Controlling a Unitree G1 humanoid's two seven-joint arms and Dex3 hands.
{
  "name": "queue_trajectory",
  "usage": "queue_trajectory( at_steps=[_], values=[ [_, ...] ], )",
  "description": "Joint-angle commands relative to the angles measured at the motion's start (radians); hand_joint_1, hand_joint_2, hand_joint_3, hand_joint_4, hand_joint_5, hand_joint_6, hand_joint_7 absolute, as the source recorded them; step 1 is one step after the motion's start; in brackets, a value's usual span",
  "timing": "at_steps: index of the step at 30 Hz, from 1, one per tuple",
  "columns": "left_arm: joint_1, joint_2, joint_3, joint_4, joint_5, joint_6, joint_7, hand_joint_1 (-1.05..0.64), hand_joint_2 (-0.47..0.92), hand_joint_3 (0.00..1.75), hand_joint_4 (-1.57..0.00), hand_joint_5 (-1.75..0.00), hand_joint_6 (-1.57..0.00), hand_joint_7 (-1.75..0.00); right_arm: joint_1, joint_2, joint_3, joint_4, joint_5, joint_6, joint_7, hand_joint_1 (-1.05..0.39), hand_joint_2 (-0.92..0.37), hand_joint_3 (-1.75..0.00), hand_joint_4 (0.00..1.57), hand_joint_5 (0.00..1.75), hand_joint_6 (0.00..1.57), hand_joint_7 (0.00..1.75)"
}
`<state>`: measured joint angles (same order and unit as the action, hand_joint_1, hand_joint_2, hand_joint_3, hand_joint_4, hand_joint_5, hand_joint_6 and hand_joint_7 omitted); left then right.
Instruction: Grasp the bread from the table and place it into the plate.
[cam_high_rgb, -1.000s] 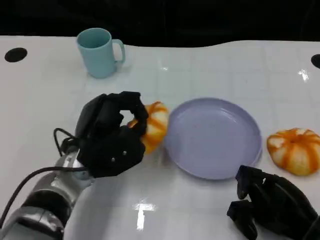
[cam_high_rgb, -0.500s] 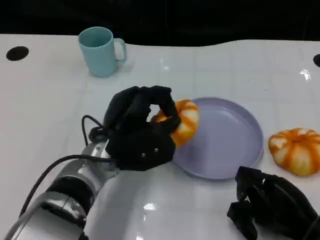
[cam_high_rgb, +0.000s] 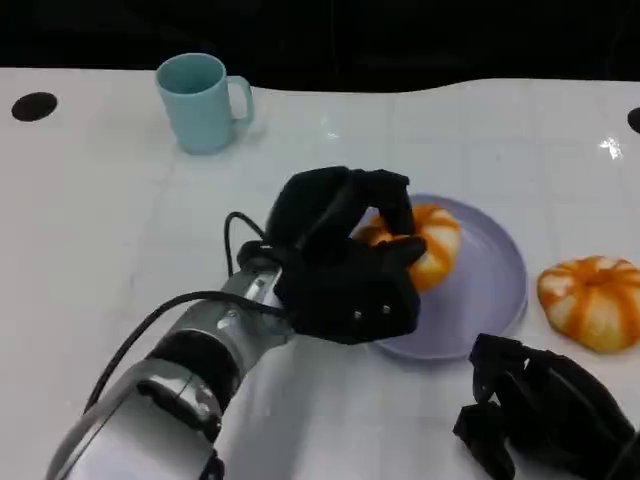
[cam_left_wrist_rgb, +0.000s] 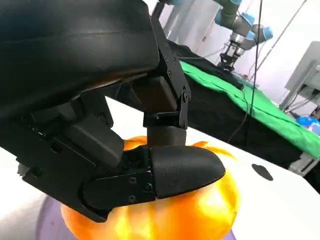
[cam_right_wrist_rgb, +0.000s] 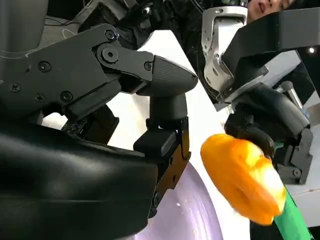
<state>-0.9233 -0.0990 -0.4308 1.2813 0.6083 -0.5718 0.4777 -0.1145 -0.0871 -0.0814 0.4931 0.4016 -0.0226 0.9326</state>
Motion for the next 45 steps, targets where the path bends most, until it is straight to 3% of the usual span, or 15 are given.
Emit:
queue_trajectory(
  at_steps=[1, 4, 7, 8, 10, 12, 14, 16, 17, 18, 22, 35, 36, 39, 45],
  values=[
    [-0.039, -0.008, -0.017, 0.015, 0.009, 0.034, -0.035, -1.05, 0.92, 0.82, -1.36, -1.75, -1.24, -1.72, 0.016, -0.016, 0.001, -0.027, -0.015, -0.023, -0.020, -0.55, -0.77, -0.81, 1.11, 1.75, 0.93, 1.75],
    [-0.055, -0.002, -0.047, 0.018, 0.030, 0.073, -0.104, -1.05, 0.92, 0.75, -1.17, -1.66, -1.13, -1.66, 0.013, -0.014, 0.001, -0.020, -0.007, -0.029, -0.007, -0.54, -0.78, -0.82, 1.10, 1.75, 0.92, 1.75],
    [-0.072, 0.010, -0.096, 0.016, 0.072, 0.103, -0.149, -1.05, 0.92, 0.62, -0.88, -1.66, -0.58, -1.54, 0.014, -0.016, 0.004, -0.021, -0.011, -0.028, -0.009, -0.54, -0.77, -0.83, 1.11, 1.75, 0.93, 1.75],
    [-0.076, 0.013, -0.111, 0.015, 0.085, 0.117, -0.161, -1.05, 0.92, 0.56, -0.68, -1.68, -0.25, -1.57, 0.015, -0.018, 0.006, -0.021, -0.019, -0.040, -0.009, -0.55, -0.77, -0.83, 1.11, 1.75, 0.93, 1.75],
    [-0.079, 0.014, -0.124, 0.013, 0.095, 0.134, -0.178, -1.05, 0.92, 0.51, -0.53, -1.68, -0.07, -1.58, 0.017, -0.019, 0.008, -0.024, -0.024, -0.044, -0.014, -0.55, -0.78, -0.83, 1.10, 1.75, 0.93, 1.75],
    [-0.078, 0.013, -0.131, 0.011, 0.096, 0.152, -0.208, -1.05, 0.92, 0.43, -0.16, -1.53, -0.01, -1.11, 0.018, -0.016, 0.006, -0.022, -0.022, -0.048, -0.014, -0.54, -0.78, -0.83, 1.09, 1.75, 0.91, 1.75],
    [-0.077, 0.010, -0.135, 0.010, 0.094, 0.171, -0.231, -1.05, 0.92, 0.39, -0.03, -1.20, 0.00, -0.25, 0.017, -0.015, 0.006, -0.021, -0.021, -0.048, -0.012, -0.56, -0.78, -0.82, 1.09, 1.75, 0.91, 1.75],
    [-0.080, 0.009, -0.143, 0.009, 0.098, 0.188, -0.249, -1.05, 0.92, 0.38, -0.01, -0.95, 0.00, -0.06, 0.015, -0.014, 0.003, -0.017, -0.013, -0.041, -0.006, -0.55, -0.78, -0.82, 1.09, 1.75, 0.92, 1.75],
    [-0.084, 0.010, -0.150, 0.008, 0.104, 0.200, -0.264, -1.05, 0.92, 0.40, 0.00, -0.52, 0.00, -0.03, 0.014, -0.014, 0.003, -0.016, -0.011, -0.040, -0.004, -0.55, -0.78, -0.82, 1.09, 1.75, 0.92, 1.75],
    [-0.089, 0.011, -0.161, 0.008, 0.112, 0.213, -0.277, -1.05, 0.92, 0.41, 0.00, -0.27, 0.00, -0.01, 0.012, -0.016, 0.003, -0.013, -0.012, -0.042, -0.001, -0.55, -0.78, -0.82, 1.10, 1.75, 0.92, 1.75],
    [-0.102, 0.016, -0.183, 0.006, 0.125, 0.251, -0.343, -1.05, 0.92, 0.43, 0.00, -0.01, 0.00, 0.00, 0.009, -0.015, 0.003, -0.007, -0.017, -0.057, 0.003, -0.55, -0.78, -0.82, 1.10, 1.75, 0.93, 1.75],
    [-0.039, 0.111, -0.131, -0.089, 0.060, 0.146, -0.394, -1.05, 0.92, 0.43, -0.09, -0.07, 0.00, 0.00, 0.009, -0.009, -0.005, -0.005, 0.019, -0.006, 0.014, -0.52, -0.73, -0.89, 1.11, 1.75, 0.92, 1.74],
    [-0.024, 0.124, -0.122, -0.101, 0.046, 0.119, -0.392, -1.05, 0.92, 0.41, -0.10, -0.16, 0.00, 0.00, 0.009, -0.008, -0.005, -0.006, 0.021, -0.002, 0.013, -0.52, -0.72, -0.89, 1.12, 1.75, 0.93, 1.74],
    [0.026, 0.156, -0.056, -0.132, -0.045, 0.038, -0.448, -1.05, 0.92, 0.34, -0.01, -1.01, 0.00, 0.00, 0.011, -0.002, -0.011, -0.011, 0.038, 0.025, 0.011, -0.52, -0.69, -0.93, 1.13, 1.75, 0.94, 1.73],
    [0.145, 0.205, 0.092, -0.178, -0.259, -0.117, -0.618, -1.05, 0.92, 0.28, 0.00, -1.33, -0.19, -0.14, 0.021, -0.004, -0.003, -0.029, 0.023, 0.007, 0.002, -0.54, -0.70, -0.92, 1.12, 1.75, 0.96, 1.69]
  ],
)
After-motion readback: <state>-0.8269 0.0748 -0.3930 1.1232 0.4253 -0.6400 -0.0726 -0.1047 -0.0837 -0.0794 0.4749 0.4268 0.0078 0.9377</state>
